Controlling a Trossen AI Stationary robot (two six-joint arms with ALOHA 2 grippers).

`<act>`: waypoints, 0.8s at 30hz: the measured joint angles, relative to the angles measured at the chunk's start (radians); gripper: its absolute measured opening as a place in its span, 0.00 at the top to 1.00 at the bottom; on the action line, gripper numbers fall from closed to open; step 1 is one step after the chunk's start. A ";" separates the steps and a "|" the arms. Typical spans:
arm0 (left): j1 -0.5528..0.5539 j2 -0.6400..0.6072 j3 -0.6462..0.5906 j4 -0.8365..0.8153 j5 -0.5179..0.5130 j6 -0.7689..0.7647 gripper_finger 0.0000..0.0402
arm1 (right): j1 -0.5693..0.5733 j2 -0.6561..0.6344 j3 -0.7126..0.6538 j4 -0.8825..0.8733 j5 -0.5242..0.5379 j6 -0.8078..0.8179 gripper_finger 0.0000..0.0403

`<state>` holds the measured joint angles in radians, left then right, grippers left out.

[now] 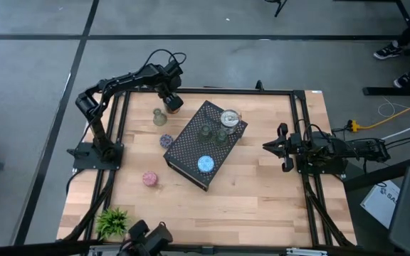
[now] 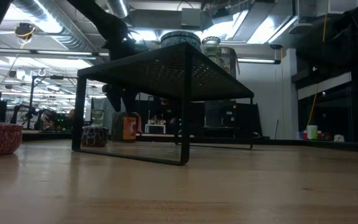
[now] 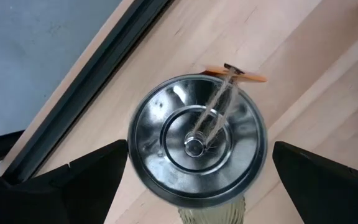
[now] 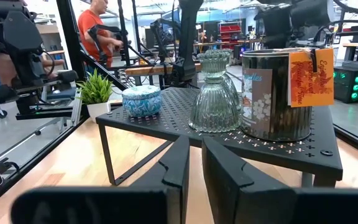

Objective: Pick & Place candle stick holders
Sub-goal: Put the scented candle on the shelf

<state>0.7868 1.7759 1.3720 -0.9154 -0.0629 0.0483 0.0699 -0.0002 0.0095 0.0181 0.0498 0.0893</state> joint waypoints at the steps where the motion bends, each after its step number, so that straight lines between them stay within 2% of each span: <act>1: 0.000 0.005 0.000 0.000 -0.002 0.000 0.00 | 0.000 0.000 0.000 0.000 0.000 0.000 0.88; 24: 0.000 0.015 -0.021 0.029 -0.022 0.009 0.00 | 0.000 0.000 0.000 0.000 0.000 0.000 0.88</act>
<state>0.7868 1.7905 1.3506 -0.8866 -0.0850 0.0573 0.0696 -0.0002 0.0097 0.0181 0.0498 0.0894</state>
